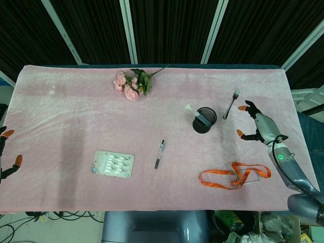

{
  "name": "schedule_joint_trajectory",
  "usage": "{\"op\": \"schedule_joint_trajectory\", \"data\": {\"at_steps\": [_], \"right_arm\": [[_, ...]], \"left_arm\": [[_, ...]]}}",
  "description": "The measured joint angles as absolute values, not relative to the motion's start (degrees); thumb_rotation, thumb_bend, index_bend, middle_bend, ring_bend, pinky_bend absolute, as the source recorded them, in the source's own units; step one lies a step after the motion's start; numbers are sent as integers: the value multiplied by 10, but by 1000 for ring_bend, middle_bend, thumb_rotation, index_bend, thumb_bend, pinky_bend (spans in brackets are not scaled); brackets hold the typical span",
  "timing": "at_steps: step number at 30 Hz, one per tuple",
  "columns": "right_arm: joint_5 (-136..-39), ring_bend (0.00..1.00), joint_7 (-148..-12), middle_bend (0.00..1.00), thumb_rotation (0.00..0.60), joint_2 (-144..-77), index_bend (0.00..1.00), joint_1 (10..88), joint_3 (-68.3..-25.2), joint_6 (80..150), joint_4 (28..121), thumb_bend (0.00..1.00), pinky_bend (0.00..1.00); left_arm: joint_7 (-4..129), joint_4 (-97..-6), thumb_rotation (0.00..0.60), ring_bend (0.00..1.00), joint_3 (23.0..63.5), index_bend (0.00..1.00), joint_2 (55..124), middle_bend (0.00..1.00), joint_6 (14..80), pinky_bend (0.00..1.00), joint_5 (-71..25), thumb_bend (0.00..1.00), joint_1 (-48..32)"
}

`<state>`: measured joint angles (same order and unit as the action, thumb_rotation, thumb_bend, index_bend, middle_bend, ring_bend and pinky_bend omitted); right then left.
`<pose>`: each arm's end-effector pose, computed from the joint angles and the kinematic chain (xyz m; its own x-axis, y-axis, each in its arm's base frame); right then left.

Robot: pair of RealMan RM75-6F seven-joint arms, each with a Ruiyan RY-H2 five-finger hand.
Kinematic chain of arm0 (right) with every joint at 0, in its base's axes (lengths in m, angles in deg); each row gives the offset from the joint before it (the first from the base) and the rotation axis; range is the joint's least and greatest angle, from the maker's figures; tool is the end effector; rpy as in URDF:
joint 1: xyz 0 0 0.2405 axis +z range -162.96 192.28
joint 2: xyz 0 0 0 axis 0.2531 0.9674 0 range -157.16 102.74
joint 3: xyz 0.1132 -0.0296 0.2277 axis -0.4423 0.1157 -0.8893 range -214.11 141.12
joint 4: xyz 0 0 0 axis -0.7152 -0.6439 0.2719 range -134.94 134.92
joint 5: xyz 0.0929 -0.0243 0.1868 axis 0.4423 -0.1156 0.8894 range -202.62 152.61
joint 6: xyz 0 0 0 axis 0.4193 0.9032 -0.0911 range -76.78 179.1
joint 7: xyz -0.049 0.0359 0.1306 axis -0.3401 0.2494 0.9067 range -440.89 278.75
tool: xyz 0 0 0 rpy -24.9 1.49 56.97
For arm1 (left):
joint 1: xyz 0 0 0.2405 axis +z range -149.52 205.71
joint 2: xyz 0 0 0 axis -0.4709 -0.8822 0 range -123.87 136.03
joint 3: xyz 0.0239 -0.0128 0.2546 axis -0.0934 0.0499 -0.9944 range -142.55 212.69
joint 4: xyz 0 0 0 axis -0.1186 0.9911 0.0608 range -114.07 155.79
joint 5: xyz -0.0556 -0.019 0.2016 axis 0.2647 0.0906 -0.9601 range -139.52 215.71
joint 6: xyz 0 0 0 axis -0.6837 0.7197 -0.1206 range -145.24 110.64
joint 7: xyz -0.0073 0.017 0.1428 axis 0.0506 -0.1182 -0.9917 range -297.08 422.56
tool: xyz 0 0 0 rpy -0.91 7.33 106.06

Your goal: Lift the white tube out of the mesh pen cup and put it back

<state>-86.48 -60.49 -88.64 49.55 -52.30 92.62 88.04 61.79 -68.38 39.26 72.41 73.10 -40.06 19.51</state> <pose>-0.2401 -0.3707 0.1426 -0.0114 -0.3212 0.9469 -0.9996 0.0296 -0.0020 -0.3164 0.2053 0.1751 0.4123 -0.1394 0.9003 0.9110 0.0719 -0.4060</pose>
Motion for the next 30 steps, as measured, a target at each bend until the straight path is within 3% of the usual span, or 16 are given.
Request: {"op": "schedule_joint_trajectory", "data": {"at_steps": [8, 30], "right_arm": [[-775, 84, -655, 0, 600, -942, 346, 571, -532, 862, 829, 258, 188], [-671, 84, -751, 0, 600, -1037, 395, 667, -524, 838, 738, 259, 188]], "left_arm": [[621, -680, 600, 0, 401, 140, 724, 103, 726, 0, -401, 339, 201], [603, -675, 600, 0, 416, 133, 732, 103, 704, 0, -390, 338, 206]]}}
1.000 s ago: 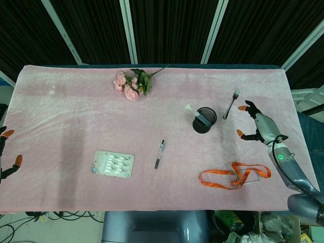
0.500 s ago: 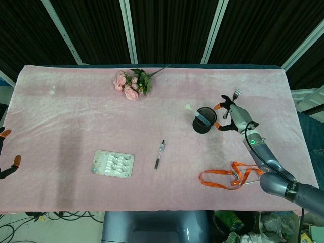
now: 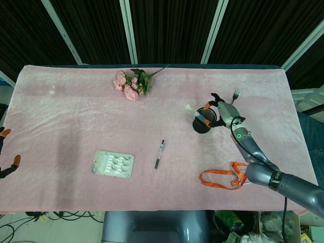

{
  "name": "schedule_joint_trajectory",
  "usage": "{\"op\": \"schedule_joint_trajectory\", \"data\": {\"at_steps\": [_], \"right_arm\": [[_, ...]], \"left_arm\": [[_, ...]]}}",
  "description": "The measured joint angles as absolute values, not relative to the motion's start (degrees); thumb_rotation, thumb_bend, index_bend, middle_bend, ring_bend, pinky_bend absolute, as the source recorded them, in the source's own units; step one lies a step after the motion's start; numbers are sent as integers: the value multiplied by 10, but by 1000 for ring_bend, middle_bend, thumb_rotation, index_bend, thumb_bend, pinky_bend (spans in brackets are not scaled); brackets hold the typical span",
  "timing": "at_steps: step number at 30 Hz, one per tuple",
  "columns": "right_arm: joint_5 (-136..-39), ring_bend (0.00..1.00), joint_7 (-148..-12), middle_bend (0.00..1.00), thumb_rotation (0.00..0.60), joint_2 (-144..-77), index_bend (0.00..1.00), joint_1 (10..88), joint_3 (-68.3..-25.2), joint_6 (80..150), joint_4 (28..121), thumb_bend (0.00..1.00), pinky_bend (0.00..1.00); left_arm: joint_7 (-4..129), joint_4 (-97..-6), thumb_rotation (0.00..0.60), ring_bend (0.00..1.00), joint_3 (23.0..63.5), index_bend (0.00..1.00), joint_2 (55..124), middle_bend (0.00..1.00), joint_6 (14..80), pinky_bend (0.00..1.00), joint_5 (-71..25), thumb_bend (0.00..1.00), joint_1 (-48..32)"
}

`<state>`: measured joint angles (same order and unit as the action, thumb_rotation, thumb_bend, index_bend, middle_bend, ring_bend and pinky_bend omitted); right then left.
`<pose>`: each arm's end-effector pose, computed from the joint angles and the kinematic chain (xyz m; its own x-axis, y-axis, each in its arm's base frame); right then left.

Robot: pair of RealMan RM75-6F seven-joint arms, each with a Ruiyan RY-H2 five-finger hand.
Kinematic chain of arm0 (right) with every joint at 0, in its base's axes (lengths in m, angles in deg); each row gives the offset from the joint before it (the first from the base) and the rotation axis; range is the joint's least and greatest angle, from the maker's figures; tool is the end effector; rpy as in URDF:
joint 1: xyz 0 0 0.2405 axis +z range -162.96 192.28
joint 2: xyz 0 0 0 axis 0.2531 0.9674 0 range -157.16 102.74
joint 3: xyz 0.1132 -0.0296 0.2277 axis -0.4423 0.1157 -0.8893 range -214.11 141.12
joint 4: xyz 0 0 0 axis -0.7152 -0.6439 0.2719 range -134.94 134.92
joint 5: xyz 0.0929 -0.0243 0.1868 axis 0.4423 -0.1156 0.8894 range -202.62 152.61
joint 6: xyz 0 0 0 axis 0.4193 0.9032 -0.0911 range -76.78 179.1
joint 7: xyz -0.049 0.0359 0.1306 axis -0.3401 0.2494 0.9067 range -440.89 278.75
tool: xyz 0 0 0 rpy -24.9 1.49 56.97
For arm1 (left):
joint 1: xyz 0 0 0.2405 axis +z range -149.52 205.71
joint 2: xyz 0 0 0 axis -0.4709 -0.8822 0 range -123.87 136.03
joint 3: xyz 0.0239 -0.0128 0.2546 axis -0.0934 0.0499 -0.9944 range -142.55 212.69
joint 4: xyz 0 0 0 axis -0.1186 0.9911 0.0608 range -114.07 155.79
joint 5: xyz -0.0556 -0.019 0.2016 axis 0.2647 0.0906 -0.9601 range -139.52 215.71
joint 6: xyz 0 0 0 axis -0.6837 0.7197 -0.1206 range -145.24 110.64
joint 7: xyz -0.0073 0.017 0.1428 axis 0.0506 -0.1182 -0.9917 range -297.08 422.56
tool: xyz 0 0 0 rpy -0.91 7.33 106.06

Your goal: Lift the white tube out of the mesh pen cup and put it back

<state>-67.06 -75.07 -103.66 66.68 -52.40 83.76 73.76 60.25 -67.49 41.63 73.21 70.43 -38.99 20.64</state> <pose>-0.1769 -0.4423 0.0665 0.0230 -0.4112 0.9113 -0.9993 0.0170 0.0328 -0.3237 0.2076 0.1731 0.4321 -0.1229 0.8934 0.9005 0.1125 -0.4201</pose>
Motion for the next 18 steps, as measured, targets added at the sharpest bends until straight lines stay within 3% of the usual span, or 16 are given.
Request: {"op": "schedule_joint_trajectory", "data": {"at_steps": [18], "right_arm": [[-582, 84, -851, 0, 600, -1049, 444, 721, -484, 842, 718, 260, 188]], "left_arm": [[587, -669, 600, 0, 426, 133, 738, 103, 701, 0, -386, 339, 209]]}}
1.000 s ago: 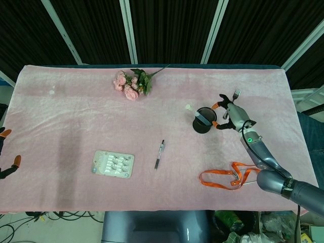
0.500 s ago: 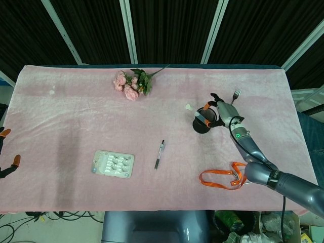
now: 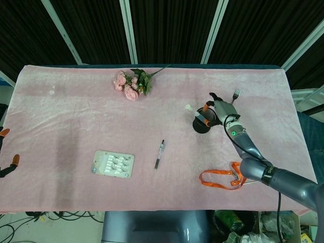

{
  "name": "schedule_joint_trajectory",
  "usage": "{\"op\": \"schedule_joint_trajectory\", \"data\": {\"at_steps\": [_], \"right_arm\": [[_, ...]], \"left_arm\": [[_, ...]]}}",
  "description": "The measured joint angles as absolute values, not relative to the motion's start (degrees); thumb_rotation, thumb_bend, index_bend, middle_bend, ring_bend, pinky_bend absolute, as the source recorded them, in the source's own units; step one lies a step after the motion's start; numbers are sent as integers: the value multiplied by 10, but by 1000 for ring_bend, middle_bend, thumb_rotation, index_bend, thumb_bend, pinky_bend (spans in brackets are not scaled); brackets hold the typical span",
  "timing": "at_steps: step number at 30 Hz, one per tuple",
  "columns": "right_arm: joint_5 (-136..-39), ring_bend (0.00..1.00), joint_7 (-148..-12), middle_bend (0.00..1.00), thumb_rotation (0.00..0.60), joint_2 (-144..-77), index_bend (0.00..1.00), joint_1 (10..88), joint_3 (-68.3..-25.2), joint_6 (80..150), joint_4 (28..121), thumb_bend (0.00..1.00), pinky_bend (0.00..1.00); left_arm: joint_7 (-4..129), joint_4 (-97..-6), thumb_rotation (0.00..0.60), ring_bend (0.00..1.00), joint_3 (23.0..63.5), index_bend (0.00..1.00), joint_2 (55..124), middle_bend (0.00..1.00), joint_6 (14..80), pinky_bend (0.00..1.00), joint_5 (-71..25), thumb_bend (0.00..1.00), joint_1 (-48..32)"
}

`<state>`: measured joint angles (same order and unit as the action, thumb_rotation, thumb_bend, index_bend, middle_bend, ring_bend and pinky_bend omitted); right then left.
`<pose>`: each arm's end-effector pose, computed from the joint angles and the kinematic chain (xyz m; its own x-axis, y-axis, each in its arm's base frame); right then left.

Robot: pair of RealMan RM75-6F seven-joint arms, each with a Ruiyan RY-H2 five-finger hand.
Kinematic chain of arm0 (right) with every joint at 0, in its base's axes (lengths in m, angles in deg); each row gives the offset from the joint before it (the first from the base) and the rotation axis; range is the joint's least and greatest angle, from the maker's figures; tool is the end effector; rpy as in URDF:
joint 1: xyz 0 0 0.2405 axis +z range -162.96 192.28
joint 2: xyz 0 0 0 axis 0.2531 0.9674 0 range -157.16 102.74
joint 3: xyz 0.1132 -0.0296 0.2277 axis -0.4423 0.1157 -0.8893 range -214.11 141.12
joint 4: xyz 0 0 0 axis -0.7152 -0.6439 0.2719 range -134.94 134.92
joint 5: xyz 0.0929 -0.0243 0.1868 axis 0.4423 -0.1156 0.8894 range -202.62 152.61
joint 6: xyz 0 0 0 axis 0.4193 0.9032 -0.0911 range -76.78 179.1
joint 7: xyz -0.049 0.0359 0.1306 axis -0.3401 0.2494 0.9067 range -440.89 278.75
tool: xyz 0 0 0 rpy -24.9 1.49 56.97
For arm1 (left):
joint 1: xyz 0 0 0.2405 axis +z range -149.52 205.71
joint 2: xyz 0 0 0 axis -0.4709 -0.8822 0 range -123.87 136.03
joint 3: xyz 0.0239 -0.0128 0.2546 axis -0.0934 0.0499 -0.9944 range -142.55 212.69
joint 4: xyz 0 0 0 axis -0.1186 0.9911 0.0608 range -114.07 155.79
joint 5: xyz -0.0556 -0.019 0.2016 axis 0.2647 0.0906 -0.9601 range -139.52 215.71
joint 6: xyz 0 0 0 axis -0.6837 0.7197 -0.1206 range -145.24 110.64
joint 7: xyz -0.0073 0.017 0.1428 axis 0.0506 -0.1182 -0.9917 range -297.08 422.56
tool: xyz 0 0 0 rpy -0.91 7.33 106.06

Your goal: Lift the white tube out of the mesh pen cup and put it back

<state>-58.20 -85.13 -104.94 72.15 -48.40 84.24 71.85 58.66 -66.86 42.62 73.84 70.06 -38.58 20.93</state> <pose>-0.1666 -0.4525 0.0578 0.1530 -0.4235 0.8929 -0.9857 -0.0007 0.1685 -0.3258 0.2093 0.1728 0.4543 -0.1275 0.8817 0.8889 0.1294 -0.4394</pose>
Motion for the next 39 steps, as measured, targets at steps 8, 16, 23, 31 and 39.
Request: {"op": "schedule_joint_trajectory", "data": {"at_steps": [8, 16, 23, 31, 39], "right_arm": [[-551, 84, -875, 0, 600, -1063, 456, 739, -475, 844, 706, 260, 188], [-531, 84, -888, 0, 600, -1075, 468, 751, -470, 837, 691, 261, 189], [-518, 84, -892, 0, 600, -1082, 485, 757, -467, 831, 681, 261, 188], [-511, 84, -893, 0, 600, -1091, 513, 761, -468, 831, 672, 261, 189], [-510, 84, -889, 0, 600, -1093, 525, 760, -468, 825, 665, 271, 188]], "left_arm": [[585, -666, 600, 0, 430, 133, 739, 103, 699, 0, -382, 339, 211], [587, -664, 600, 0, 433, 133, 740, 103, 696, 0, -381, 339, 211], [588, -664, 600, 0, 436, 133, 740, 103, 695, 0, -379, 339, 212], [588, -663, 600, 0, 439, 133, 739, 103, 695, 0, -377, 339, 213], [589, -662, 600, 0, 440, 132, 740, 103, 695, 0, -377, 339, 214]]}}
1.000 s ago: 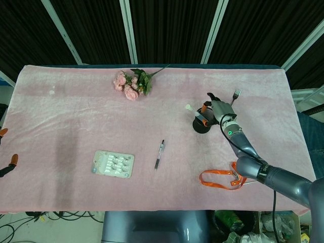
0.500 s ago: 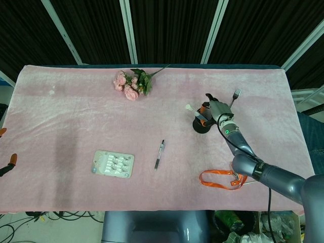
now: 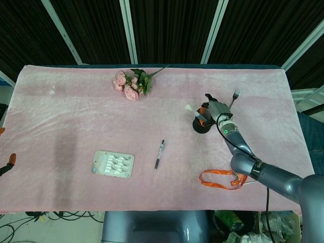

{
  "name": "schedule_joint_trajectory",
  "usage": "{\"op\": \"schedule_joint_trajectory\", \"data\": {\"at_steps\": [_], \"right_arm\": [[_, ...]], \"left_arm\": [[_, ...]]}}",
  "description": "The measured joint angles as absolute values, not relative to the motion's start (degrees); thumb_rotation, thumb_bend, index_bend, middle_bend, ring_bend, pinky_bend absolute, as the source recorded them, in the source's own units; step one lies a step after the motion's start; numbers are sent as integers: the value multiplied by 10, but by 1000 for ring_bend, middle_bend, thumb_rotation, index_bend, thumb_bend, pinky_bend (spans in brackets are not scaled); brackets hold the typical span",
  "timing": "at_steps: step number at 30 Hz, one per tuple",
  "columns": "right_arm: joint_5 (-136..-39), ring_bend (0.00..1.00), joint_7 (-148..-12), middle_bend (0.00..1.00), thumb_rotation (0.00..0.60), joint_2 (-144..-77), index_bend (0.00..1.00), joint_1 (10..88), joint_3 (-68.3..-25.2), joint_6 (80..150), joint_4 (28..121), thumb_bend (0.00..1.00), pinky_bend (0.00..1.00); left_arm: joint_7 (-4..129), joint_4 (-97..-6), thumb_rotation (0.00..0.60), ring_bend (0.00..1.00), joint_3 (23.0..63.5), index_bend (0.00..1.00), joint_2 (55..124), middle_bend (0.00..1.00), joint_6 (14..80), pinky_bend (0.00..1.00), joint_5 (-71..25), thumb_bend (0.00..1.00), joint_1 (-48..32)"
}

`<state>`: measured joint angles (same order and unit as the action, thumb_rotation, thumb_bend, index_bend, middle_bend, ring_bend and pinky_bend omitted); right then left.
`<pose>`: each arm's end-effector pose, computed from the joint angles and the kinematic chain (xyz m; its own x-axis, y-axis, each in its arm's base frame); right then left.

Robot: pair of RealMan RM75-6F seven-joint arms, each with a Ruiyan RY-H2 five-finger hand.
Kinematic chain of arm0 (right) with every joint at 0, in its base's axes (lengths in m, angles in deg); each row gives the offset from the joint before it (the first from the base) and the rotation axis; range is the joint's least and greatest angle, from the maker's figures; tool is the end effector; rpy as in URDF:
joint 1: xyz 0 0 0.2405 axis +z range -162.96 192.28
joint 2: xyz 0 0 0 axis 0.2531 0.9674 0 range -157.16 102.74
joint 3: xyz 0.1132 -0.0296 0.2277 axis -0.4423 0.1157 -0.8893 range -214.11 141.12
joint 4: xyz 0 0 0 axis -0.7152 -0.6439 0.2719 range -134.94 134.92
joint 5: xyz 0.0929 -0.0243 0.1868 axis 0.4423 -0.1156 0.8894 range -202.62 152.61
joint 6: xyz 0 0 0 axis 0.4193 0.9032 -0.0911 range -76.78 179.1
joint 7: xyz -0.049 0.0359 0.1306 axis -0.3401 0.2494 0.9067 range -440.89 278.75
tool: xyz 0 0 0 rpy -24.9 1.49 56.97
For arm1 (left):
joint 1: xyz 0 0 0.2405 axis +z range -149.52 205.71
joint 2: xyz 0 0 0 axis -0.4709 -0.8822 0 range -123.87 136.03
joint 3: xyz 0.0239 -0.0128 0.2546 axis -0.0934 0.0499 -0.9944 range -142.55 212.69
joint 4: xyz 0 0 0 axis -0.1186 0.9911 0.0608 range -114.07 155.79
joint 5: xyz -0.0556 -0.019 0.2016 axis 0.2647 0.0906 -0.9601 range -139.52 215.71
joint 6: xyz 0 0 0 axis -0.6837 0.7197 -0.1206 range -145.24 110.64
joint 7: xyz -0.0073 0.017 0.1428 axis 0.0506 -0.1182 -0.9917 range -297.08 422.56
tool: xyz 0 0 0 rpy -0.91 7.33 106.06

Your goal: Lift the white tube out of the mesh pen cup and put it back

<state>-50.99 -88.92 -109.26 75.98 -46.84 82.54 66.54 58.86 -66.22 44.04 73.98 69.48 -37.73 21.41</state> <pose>-0.1596 -0.4634 0.0371 0.1544 -0.4476 0.8808 -0.9818 0.0306 0.1877 -0.3299 0.2112 0.1767 0.4549 -0.1385 0.8797 0.8874 0.1537 -0.4347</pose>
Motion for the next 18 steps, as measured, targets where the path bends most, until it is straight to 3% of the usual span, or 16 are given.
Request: {"op": "schedule_joint_trajectory", "data": {"at_steps": [18], "right_arm": [[-532, 87, -861, 0, 600, -1093, 571, 750, -483, 817, 666, 311, 188]], "left_arm": [[591, -665, 600, 0, 443, 132, 737, 103, 696, 0, -377, 339, 217]]}}
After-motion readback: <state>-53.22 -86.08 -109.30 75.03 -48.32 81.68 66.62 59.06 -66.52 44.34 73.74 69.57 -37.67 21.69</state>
